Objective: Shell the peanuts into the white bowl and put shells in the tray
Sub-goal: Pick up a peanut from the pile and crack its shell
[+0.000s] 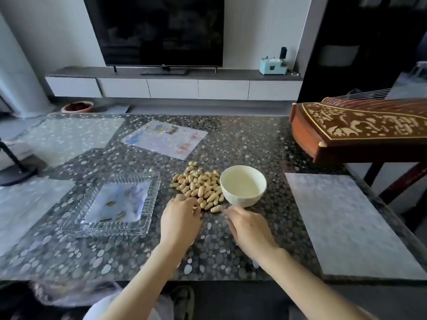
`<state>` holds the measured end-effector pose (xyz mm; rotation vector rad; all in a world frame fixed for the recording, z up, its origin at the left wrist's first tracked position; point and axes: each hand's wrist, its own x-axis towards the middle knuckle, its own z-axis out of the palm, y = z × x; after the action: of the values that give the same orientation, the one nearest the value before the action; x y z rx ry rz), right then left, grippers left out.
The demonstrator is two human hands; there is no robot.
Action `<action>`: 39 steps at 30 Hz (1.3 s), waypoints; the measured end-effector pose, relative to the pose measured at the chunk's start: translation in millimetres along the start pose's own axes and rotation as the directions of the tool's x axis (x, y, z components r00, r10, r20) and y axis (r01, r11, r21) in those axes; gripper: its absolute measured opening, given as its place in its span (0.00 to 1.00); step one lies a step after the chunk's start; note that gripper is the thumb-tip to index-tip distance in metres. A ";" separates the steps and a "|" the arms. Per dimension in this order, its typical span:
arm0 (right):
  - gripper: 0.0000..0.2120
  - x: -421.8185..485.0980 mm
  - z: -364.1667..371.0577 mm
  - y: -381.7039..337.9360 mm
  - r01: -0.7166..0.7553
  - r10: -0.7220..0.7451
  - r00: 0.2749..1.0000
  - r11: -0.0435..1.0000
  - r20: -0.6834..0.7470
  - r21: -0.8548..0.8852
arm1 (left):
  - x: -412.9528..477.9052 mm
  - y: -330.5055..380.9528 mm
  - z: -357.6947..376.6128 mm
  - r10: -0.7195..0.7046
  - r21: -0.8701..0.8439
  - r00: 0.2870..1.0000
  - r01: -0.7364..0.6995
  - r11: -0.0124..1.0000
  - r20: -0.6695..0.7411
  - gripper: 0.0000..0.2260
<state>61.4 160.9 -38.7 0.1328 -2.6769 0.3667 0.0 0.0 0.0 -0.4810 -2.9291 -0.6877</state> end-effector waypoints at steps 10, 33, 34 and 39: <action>0.14 32.5 44.1 -4.0 0.024 -0.008 0.998 0.959 0.056 -0.281 | 17.2 -52.8 -6.6 0.037 0.125 0.960 -0.002 0.992 -0.279 0.05; 0.10 41.4 30.6 -26.3 -0.147 0.137 0.982 0.987 0.128 0.069 | -6.0 -61.4 -46.1 -0.247 0.252 0.950 0.196 0.948 0.191 0.12; 0.10 41.6 31.7 -27.9 -0.160 0.147 0.982 0.982 0.123 0.103 | -9.9 -55.3 -43.5 -0.243 0.252 0.946 0.186 0.950 0.215 0.12; 0.08 44.8 24.2 -38.7 -0.315 0.288 0.949 0.866 0.126 0.389 | -17.0 -36.9 -29.2 -0.209 0.242 0.926 0.135 0.961 0.313 0.14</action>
<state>17.0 115.5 -31.4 -0.1602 -2.6453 1.0344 4.7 -49.2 7.9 -0.3489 -3.3499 -0.3173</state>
